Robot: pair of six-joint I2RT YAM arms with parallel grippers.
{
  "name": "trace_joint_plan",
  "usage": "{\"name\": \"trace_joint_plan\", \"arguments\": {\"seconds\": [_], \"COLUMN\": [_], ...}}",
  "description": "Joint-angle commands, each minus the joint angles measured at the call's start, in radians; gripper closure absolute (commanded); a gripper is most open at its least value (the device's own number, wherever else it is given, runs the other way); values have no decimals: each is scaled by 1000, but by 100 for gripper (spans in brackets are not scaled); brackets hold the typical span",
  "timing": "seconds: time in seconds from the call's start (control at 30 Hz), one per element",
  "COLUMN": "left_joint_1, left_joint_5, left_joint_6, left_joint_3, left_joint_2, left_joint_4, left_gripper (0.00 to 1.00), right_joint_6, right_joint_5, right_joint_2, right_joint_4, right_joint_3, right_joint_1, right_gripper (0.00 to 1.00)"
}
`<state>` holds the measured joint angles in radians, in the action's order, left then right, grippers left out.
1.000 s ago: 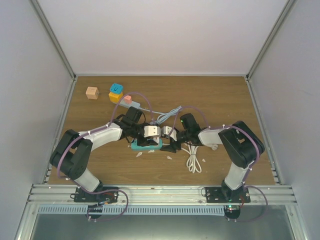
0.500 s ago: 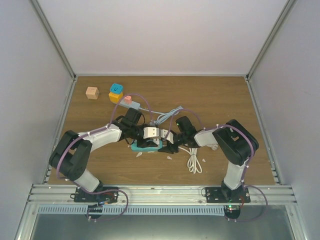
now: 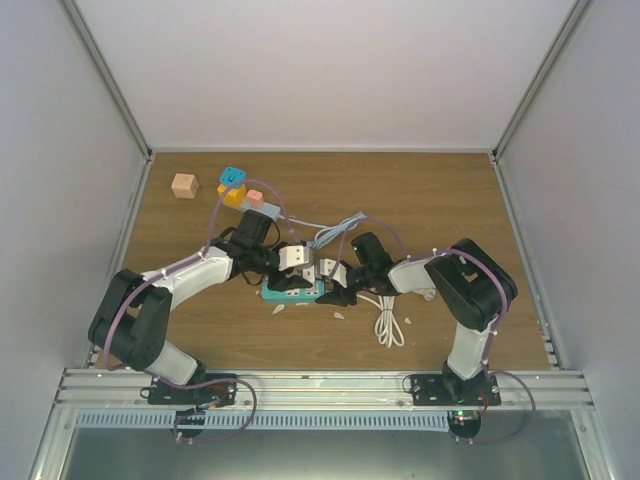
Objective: Pull the plug off the socket
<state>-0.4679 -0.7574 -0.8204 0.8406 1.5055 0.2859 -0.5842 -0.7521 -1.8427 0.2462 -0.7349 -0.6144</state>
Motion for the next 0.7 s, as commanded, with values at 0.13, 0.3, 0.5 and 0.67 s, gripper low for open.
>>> {"name": "trace_joint_plan", "arguments": {"seconds": [0.13, 0.3, 0.5, 0.67], "left_joint_1": [199, 364, 555, 611], "left_joint_5": [-23, 92, 261, 543], "left_joint_6": [-145, -336, -549, -687], "left_joint_3": [80, 218, 427, 499], "left_joint_2": [-72, -56, 36, 117], "left_joint_4": [196, 406, 614, 602], "left_gripper": [67, 66, 67, 67], "right_joint_6": [-9, -12, -12, -15], "right_joint_5": [3, -5, -12, -11], "right_joint_2": [-19, -19, -12, -10], "right_joint_4": [-6, -19, -25, -30], "right_joint_3": [-9, -15, -16, -19], "right_joint_1": [2, 3, 2, 2], "right_gripper": [65, 64, 64, 64]}}
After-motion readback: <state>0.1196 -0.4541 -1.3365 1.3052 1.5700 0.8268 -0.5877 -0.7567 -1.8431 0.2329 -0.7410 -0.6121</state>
